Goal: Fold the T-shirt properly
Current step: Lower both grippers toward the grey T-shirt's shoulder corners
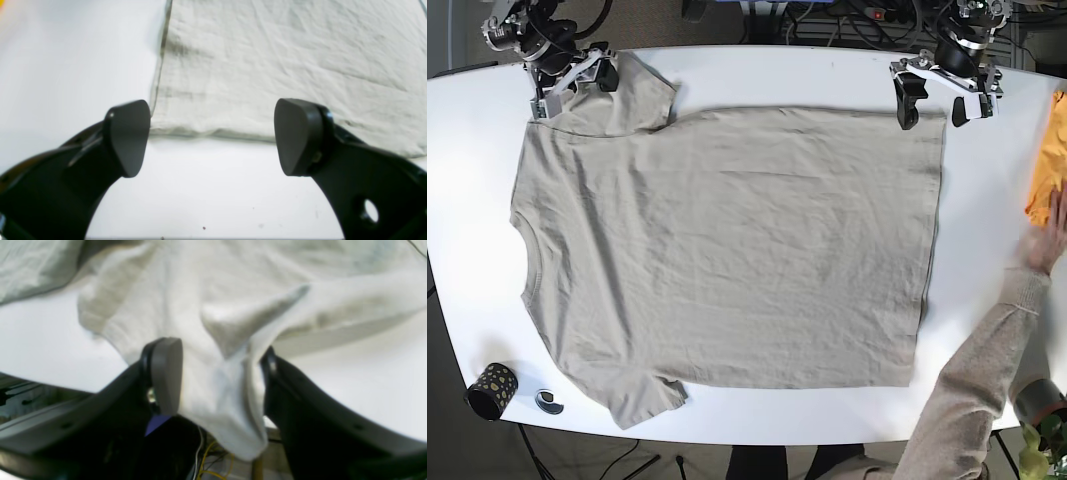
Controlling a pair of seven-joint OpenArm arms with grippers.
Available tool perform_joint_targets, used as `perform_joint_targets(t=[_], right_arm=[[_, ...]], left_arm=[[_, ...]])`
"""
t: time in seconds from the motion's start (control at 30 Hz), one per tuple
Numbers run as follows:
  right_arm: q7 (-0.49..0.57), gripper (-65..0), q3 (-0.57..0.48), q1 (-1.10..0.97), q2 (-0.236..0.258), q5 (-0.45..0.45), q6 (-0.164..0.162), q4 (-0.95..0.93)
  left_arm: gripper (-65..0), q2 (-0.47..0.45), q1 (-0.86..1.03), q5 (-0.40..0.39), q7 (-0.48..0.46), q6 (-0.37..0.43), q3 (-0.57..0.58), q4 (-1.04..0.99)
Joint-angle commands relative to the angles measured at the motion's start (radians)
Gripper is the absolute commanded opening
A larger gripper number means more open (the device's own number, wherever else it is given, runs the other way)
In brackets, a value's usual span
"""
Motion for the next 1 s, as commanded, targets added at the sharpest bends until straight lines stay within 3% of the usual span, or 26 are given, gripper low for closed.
perform_joint_targets(t=[0.0, 0.23, 0.67, 0.97], right_arm=[[-0.016, -37.4, 0.005, -0.007, 0.009, -0.014, -0.002, 0.006], [-0.014, -65.0, 0.004, -0.004, 0.012, -0.016, -0.002, 0.006], [-0.014, -65.0, 0.002, -0.005, 0.012, -0.016, -0.002, 0.006], [-0.014, -65.0, 0.002, -0.005, 0.012, -0.016, -0.002, 0.006]], left_arm=[[-10.3, -0.005, -0.004, -0.046, -0.020, -0.006, -0.008, -0.018], [-10.3, -0.011, -0.010, -0.135, -0.020, -0.006, -0.008, -0.099], [-10.3, -0.013, -0.055, -0.137, -0.019, -0.006, -0.008, -0.198], [-10.3, -0.031, -0.108, -0.137, 0.064, -0.006, -0.010, -0.244]])
